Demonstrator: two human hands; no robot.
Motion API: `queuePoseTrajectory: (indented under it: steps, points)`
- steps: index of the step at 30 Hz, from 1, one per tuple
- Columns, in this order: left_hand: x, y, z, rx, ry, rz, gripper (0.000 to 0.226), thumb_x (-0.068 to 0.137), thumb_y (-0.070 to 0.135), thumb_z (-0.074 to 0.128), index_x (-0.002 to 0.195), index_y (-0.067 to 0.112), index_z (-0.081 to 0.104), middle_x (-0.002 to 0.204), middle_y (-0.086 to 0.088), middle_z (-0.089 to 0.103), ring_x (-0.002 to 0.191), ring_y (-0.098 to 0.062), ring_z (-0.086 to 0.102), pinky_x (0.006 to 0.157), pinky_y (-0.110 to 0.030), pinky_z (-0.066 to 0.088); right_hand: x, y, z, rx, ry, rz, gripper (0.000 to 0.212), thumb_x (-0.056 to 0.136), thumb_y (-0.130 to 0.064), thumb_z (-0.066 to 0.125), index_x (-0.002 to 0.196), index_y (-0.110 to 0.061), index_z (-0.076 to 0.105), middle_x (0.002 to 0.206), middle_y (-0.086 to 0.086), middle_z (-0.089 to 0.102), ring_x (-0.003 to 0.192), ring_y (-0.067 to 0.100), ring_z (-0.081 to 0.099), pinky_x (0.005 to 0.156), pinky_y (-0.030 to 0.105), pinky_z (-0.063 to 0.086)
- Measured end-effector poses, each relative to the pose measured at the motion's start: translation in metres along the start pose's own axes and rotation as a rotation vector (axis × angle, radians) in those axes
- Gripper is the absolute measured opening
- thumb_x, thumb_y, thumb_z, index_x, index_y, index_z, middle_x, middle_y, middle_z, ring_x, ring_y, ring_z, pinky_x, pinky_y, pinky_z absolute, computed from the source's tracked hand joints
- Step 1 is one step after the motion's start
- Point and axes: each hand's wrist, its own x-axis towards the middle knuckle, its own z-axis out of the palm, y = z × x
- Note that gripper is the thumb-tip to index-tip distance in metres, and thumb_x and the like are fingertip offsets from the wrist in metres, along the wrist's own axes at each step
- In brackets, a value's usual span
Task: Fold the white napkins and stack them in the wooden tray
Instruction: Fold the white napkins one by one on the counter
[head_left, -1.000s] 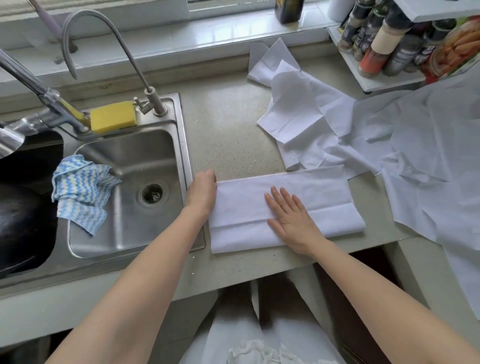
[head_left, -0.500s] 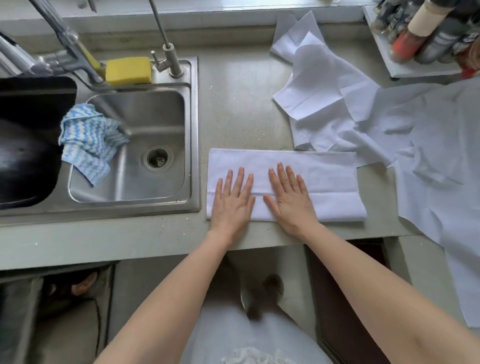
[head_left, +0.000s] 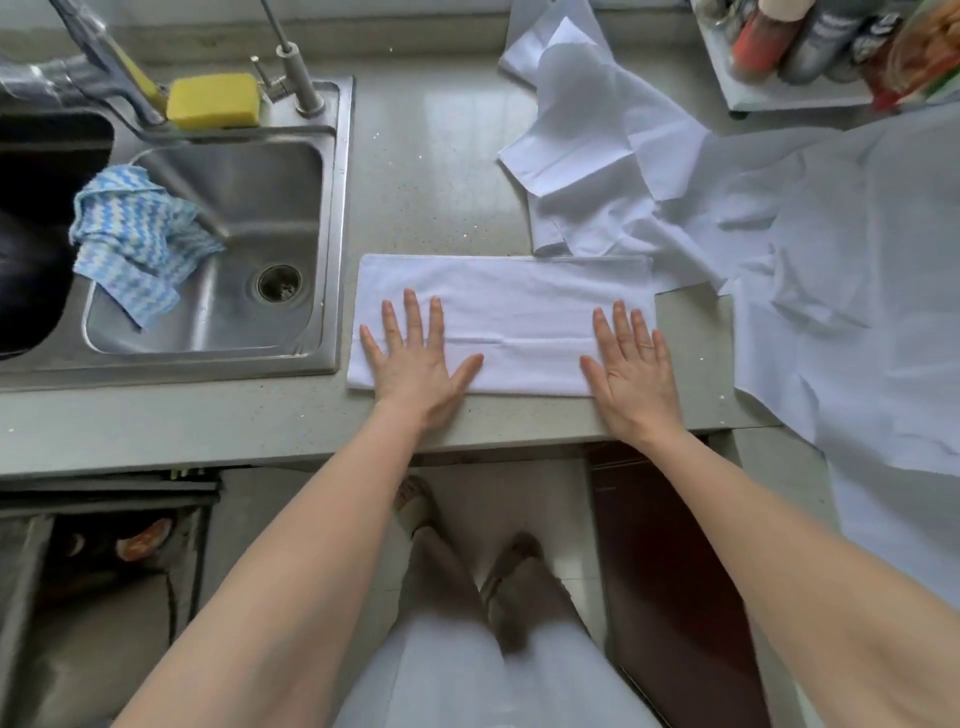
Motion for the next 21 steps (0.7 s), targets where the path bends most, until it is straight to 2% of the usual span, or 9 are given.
queuePoseTrajectory:
  steps: [3, 6, 8, 11, 13, 15, 17, 19, 21]
  points:
    - [0.005, 0.0, -0.018, 0.102, -0.02, 0.033, 0.096, 0.086, 0.076, 0.024, 0.153, 0.015, -0.007, 0.159, -0.015, -0.01, 0.146, -0.035, -0.011, 0.11, -0.062, -0.011, -0.007, 0.007, -0.014, 0.172, 0.025, 0.139, 0.064, 0.1, -0.041, 0.034, 0.153, -0.022, 0.005, 0.161, 0.007, -0.009, 0.147, 0.02, -0.011, 0.117, 0.036, -0.008]
    - [0.017, 0.013, -0.041, 0.178, 0.079, 0.313, 0.094, 0.082, 0.069, 0.05, 0.151, 0.015, 0.015, 0.153, -0.01, 0.024, 0.146, -0.028, 0.009, 0.116, -0.051, -0.004, -0.005, 0.0, -0.034, 0.452, 0.236, 0.311, 0.064, 0.093, -0.027, 0.056, 0.147, -0.008, 0.027, 0.151, 0.016, 0.026, 0.14, 0.03, 0.022, 0.114, 0.038, 0.017]
    - [0.023, 0.024, -0.052, 0.216, 0.085, 0.437, 0.1, 0.074, 0.069, 0.061, 0.15, 0.018, 0.019, 0.147, -0.006, 0.031, 0.141, -0.026, 0.021, 0.119, -0.043, 0.004, 0.002, -0.003, -0.045, 0.48, 0.234, 0.443, 0.061, 0.09, -0.027, 0.061, 0.14, -0.003, 0.034, 0.142, 0.016, 0.037, 0.131, 0.033, 0.033, 0.107, 0.039, 0.027]
    - [0.029, 0.036, -0.061, 0.194, 0.002, 0.406, 0.113, 0.065, 0.07, 0.069, 0.15, 0.017, 0.017, 0.145, -0.006, 0.03, 0.134, -0.028, 0.029, 0.116, -0.039, 0.016, 0.013, -0.006, -0.057, 0.385, 0.135, 0.55, 0.058, 0.088, -0.032, 0.062, 0.129, 0.002, 0.04, 0.137, 0.018, 0.042, 0.128, 0.034, 0.037, 0.104, 0.041, 0.03]
    - [0.033, 0.039, -0.063, 0.218, -0.042, 0.378, 0.119, 0.06, 0.071, 0.071, 0.15, 0.016, 0.016, 0.145, -0.007, 0.028, 0.132, -0.029, 0.029, 0.115, -0.04, 0.019, 0.022, -0.006, -0.059, 0.397, 0.093, 0.588, 0.057, 0.087, -0.03, 0.063, 0.127, 0.004, 0.041, 0.134, 0.019, 0.047, 0.126, 0.035, 0.04, 0.102, 0.041, 0.034]
    - [0.035, 0.041, -0.063, 0.253, -0.093, 0.357, 0.125, 0.058, 0.071, 0.073, 0.151, 0.016, 0.011, 0.15, -0.01, 0.02, 0.139, -0.03, 0.02, 0.117, -0.046, 0.015, 0.03, -0.005, -0.061, 0.457, 0.054, 0.625, 0.049, 0.085, -0.026, 0.064, 0.121, 0.003, 0.047, 0.125, 0.018, 0.055, 0.12, 0.036, 0.047, 0.097, 0.04, 0.041]
    - [0.034, 0.041, -0.062, 0.255, -0.156, 0.334, 0.131, 0.059, 0.071, 0.072, 0.153, 0.017, 0.0, 0.158, -0.012, 0.001, 0.147, -0.03, -0.001, 0.119, -0.05, 0.006, 0.036, -0.003, -0.063, 0.511, 0.03, 0.617, 0.031, 0.083, -0.022, 0.063, 0.104, -0.001, 0.058, 0.111, 0.014, 0.061, 0.11, 0.034, 0.053, 0.084, 0.035, 0.045]
    - [0.034, 0.039, -0.061, 0.236, -0.212, 0.321, 0.133, 0.061, 0.071, 0.072, 0.153, 0.019, -0.01, 0.159, -0.01, -0.015, 0.147, -0.03, -0.014, 0.118, -0.052, 0.002, 0.037, -0.002, -0.063, 0.585, 0.031, 0.565, 0.016, 0.082, -0.017, 0.062, 0.092, -0.004, 0.061, 0.1, 0.011, 0.061, 0.1, 0.031, 0.057, 0.07, 0.029, 0.04]
    - [0.033, 0.037, -0.06, 0.19, -0.253, 0.306, 0.134, 0.063, 0.07, 0.072, 0.152, 0.021, -0.015, 0.158, -0.008, -0.021, 0.146, -0.029, -0.017, 0.118, -0.054, 0.001, 0.035, -0.001, -0.06, 0.677, 0.068, 0.494, 0.012, 0.083, -0.013, 0.061, 0.091, -0.004, 0.06, 0.093, 0.008, 0.059, 0.089, 0.027, 0.055, 0.065, 0.027, 0.034]
